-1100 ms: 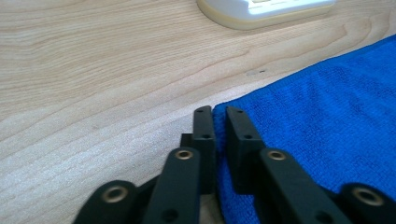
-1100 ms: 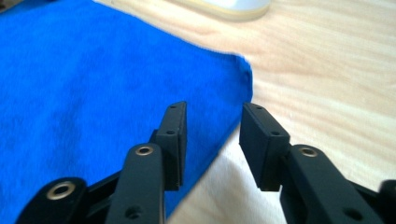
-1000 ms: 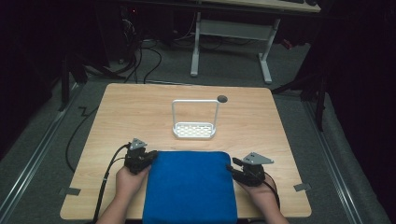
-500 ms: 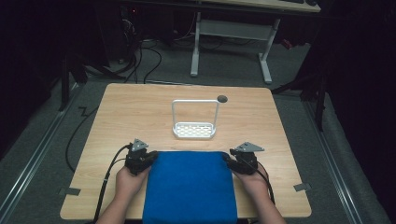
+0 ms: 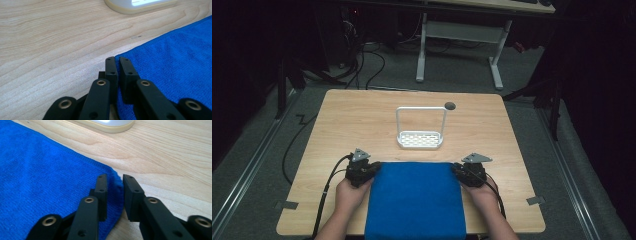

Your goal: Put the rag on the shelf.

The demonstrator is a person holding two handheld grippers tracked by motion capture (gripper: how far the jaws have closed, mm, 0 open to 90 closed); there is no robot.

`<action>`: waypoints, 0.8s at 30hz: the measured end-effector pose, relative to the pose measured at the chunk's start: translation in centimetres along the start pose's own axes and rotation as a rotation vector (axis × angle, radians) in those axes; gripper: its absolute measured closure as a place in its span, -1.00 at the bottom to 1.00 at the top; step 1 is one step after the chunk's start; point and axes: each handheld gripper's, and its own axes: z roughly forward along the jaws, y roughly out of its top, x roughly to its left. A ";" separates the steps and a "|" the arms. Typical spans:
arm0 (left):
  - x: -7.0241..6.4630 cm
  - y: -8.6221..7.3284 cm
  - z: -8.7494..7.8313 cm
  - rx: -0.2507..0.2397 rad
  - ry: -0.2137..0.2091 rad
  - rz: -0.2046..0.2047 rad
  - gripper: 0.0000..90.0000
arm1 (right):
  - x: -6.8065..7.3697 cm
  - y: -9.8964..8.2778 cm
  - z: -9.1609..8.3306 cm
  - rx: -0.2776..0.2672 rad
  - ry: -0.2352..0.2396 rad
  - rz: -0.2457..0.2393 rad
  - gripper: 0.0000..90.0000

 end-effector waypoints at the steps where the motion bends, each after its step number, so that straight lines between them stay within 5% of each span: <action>1: 0.0 0.0 0.0 0.000 0.000 0.000 0.90 | 0.0 0.0 0.0 0.000 0.000 0.000 0.71; 6: -0.1 0.0 0.0 -0.002 0.005 0.004 0.90 | 0.1 0.0 0.0 0.004 0.020 0.000 0.95; 24: -0.7 0.2 -1.4 -0.069 -0.021 0.017 0.92 | 0.5 0.4 -1.6 -0.087 0.041 -0.004 0.96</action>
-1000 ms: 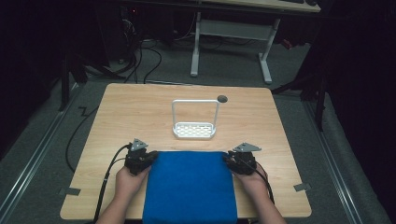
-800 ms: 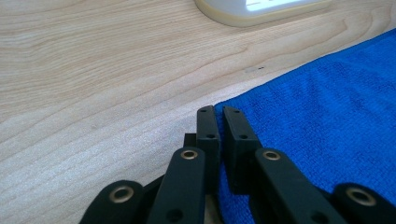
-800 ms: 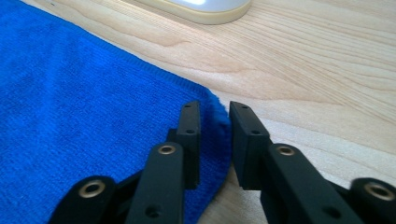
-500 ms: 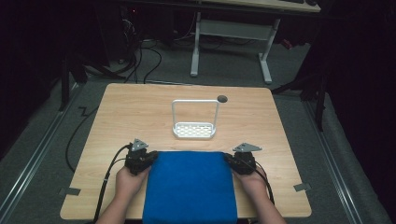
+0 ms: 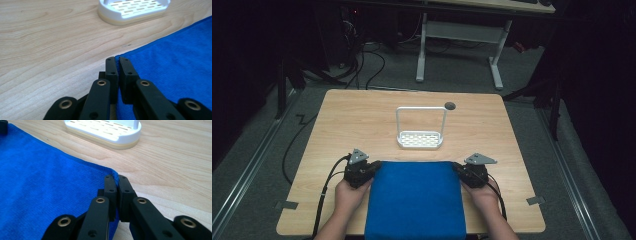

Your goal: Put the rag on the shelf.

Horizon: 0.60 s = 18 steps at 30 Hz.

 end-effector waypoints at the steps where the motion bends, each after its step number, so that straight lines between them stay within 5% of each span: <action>1: 0.0 0.0 0.0 0.000 0.000 0.000 0.92 | 0.1 0.0 -0.1 -0.006 0.001 -0.001 0.96; 5: -0.4 0.1 -0.6 -0.026 0.000 0.011 0.92 | 0.2 0.2 -0.6 -0.032 0.006 0.000 0.96; 8: -1.0 0.5 -1.3 -0.045 0.036 0.065 0.92 | 0.3 0.2 -0.9 -0.048 0.007 0.001 0.96; 18: -1.7 1.5 -3.1 -0.141 -0.004 0.044 0.92 | 0.8 0.8 -2.2 -0.124 0.005 -0.007 0.96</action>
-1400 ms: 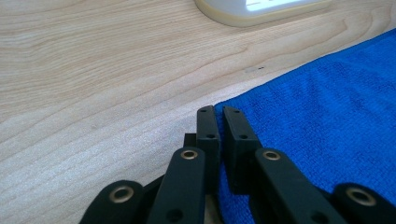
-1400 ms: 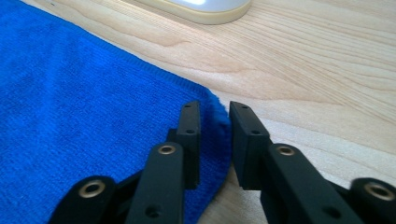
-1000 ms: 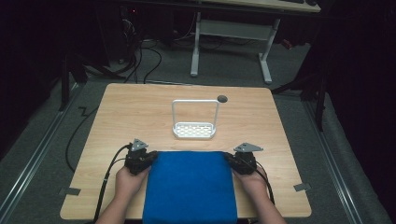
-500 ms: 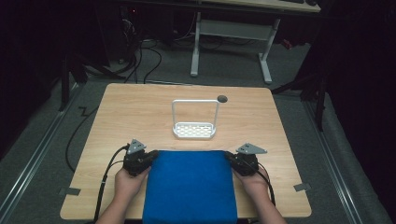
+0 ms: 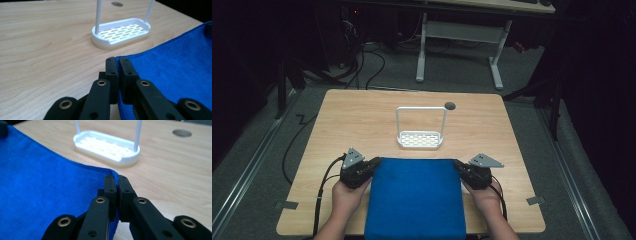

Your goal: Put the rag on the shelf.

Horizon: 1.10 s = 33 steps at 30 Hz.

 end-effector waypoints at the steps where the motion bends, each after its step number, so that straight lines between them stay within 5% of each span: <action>1: 0.0 0.2 -0.1 -0.003 -0.001 0.002 0.92 | 0.1 0.2 -0.2 -0.011 -0.004 -0.004 0.96; 7: 0.0 1.6 0.1 -0.015 0.005 0.027 0.93 | 0.4 1.7 -1.1 -0.071 -0.034 -0.039 0.96; 15: 1.1 3.5 0.7 -0.049 0.002 0.000 0.94 | -0.1 3.9 -0.9 -0.106 -0.047 -0.041 0.96; 33: 1.1 8.4 -2.1 -0.168 0.021 -0.004 0.94 | -0.7 8.5 -3.2 -0.249 -0.070 -0.032 0.96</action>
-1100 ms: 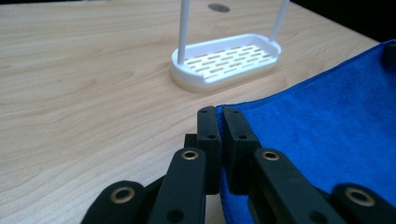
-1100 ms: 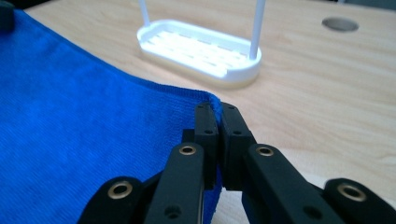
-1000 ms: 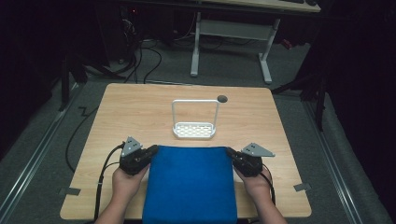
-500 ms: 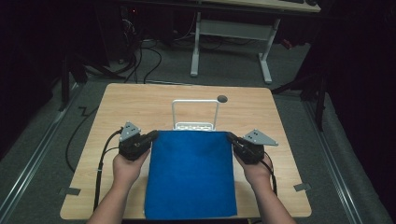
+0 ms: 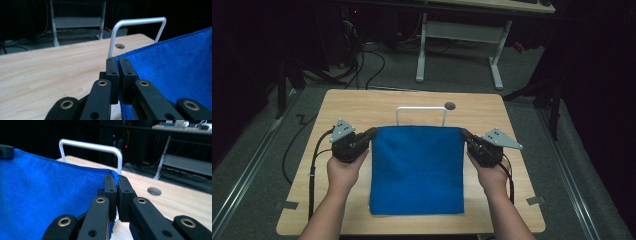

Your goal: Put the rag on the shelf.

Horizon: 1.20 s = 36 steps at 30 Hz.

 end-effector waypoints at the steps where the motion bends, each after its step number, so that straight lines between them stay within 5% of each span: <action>1: 0.0 0.5 -0.2 -0.014 0.000 0.003 0.94 | 0.0 0.7 -0.3 -0.023 0.002 -0.001 0.96; 20: 0.2 6.1 -1.4 -0.141 0.012 0.057 0.94 | -0.8 5.8 -1.5 -0.135 -0.022 -0.055 0.96; 36: 1.6 8.9 -0.4 -0.169 -0.009 0.041 0.94 | -1.3 9.0 -1.0 -0.152 -0.043 -0.054 0.97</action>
